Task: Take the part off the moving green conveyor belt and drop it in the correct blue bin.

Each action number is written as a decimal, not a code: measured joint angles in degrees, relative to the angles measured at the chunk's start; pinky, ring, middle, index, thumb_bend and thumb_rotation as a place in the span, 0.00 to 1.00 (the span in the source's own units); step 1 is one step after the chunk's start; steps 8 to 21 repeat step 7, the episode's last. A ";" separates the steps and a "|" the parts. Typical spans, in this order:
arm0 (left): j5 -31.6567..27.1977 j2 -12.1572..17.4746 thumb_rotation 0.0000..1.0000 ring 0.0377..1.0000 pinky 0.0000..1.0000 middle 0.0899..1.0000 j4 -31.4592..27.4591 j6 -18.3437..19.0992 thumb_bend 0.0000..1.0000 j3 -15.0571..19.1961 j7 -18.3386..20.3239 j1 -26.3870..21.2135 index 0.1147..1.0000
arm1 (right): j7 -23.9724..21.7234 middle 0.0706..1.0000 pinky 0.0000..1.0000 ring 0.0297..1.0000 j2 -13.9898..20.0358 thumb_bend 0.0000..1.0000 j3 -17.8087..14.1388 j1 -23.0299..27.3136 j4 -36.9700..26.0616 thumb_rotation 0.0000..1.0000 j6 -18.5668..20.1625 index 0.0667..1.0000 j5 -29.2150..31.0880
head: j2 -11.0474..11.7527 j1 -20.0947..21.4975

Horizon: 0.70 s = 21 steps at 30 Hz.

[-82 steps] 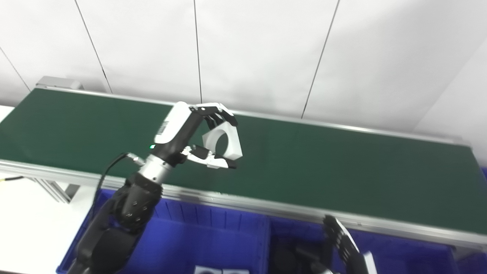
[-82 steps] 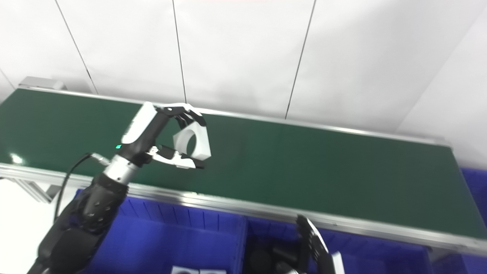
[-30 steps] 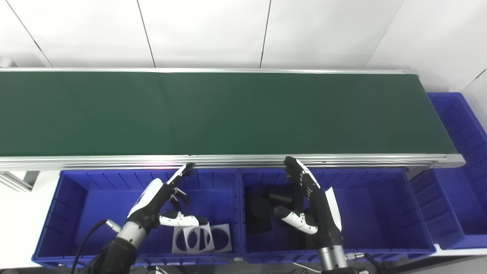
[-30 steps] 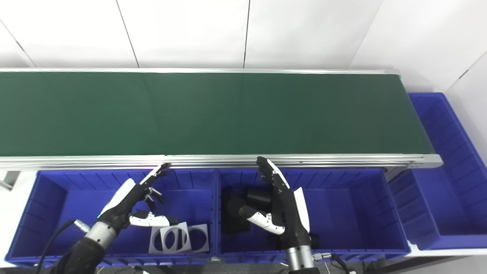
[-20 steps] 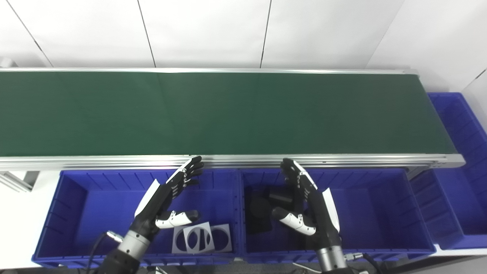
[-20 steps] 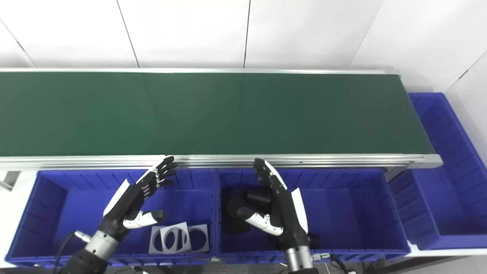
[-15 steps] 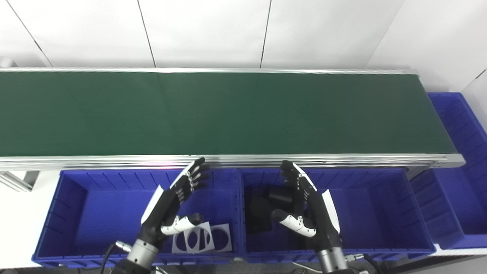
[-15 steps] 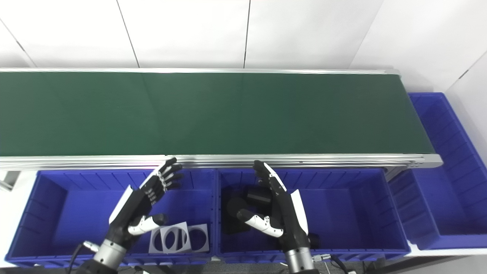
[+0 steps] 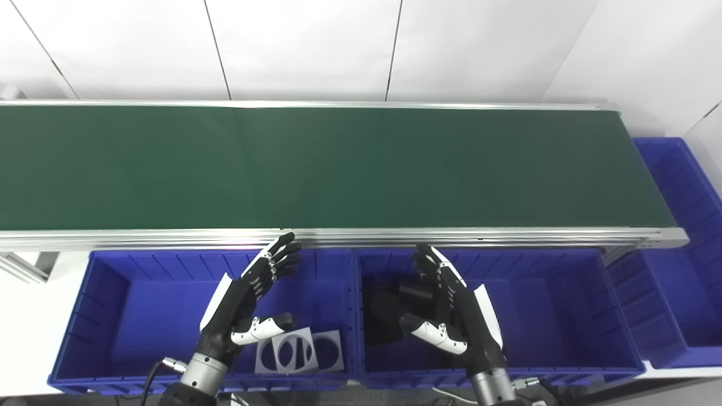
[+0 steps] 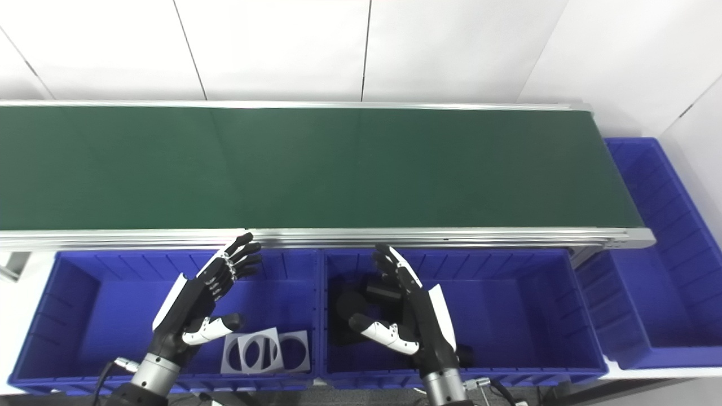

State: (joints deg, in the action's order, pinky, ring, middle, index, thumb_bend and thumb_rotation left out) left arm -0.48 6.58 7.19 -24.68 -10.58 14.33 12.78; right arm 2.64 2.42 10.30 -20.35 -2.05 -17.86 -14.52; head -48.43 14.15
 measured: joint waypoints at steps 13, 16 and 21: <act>0.13 -1.84 0.66 0.84 0.79 0.87 0.11 0.00 0.80 1.80 -2.63 0.05 0.89 | 0.02 0.84 0.81 0.85 -0.05 0.91 -0.07 0.02 0.01 0.63 0.00 0.88 -0.09 | 0.17 -0.09; 0.13 -1.84 0.66 0.84 0.79 0.87 0.11 0.00 0.80 1.80 -2.63 0.05 0.89 | 0.02 0.84 0.81 0.85 -0.05 0.91 -0.07 0.02 0.01 0.63 0.00 0.88 -0.09 | 0.17 -0.09; 0.13 -1.84 0.66 0.84 0.79 0.87 0.11 0.00 0.80 1.80 -2.63 0.05 0.89 | 0.02 0.84 0.81 0.85 -0.05 0.91 -0.07 0.02 0.01 0.63 0.00 0.88 -0.09 | 0.17 -0.09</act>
